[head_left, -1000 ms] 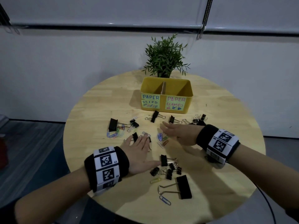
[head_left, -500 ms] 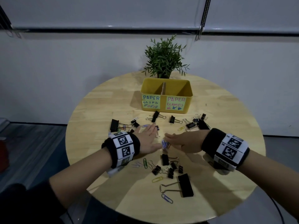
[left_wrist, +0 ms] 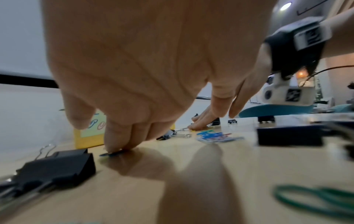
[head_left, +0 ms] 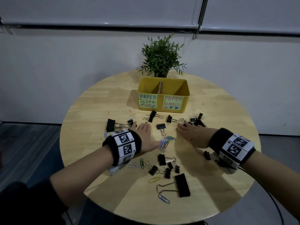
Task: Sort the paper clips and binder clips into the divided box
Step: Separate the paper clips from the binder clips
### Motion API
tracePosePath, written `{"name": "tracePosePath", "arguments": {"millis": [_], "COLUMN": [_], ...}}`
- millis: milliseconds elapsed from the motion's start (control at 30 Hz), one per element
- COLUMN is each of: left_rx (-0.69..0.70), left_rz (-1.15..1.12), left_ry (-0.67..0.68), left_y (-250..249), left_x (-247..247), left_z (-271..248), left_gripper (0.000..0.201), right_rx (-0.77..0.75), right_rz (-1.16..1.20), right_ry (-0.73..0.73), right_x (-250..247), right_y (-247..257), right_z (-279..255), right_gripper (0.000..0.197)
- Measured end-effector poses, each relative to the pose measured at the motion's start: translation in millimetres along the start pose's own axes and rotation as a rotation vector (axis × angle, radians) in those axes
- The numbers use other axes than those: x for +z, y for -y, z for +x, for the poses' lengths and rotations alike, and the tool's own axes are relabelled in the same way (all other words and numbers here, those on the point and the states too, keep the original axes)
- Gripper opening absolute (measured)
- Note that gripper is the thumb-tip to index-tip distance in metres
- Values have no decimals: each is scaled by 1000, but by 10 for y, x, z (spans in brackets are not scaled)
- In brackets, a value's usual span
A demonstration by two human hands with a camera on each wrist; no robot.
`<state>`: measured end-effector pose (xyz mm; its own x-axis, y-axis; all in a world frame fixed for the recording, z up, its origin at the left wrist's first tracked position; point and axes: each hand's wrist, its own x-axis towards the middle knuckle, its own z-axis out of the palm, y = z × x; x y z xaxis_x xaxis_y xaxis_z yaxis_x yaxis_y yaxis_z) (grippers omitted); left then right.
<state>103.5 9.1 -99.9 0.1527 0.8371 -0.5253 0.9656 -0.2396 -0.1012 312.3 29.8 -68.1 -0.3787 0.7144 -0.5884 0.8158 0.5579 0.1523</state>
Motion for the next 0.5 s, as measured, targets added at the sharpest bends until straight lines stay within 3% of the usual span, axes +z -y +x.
{"name": "tracePosePath", "arguments": {"millis": [100, 233, 300, 367, 433, 500], "left_rx": [123, 284, 223, 62, -34, -35], "left_rz": [11, -123, -168, -145, -140, -150], "left_ry": [45, 92, 15, -37, -1, 15], "left_y": [-16, 23, 89, 136, 135, 97], "left_x": [55, 104, 184, 265, 306, 294], "left_z": [-217, -490, -563, -595, -602, -569], "left_gripper": [93, 87, 91, 98, 102, 105], "right_rx": [-14, -159, -191, -169, -152, -141], "right_rz": [-110, -15, 74, 117, 112, 111], "right_ry": [-33, 24, 44, 51, 77, 60], "right_x": [85, 132, 136, 118, 80, 57], "right_y": [53, 207, 264, 272, 280, 296], "right_z": [27, -60, -77, -58, -43, -50], "right_gripper": [74, 75, 77, 77, 75, 75]}}
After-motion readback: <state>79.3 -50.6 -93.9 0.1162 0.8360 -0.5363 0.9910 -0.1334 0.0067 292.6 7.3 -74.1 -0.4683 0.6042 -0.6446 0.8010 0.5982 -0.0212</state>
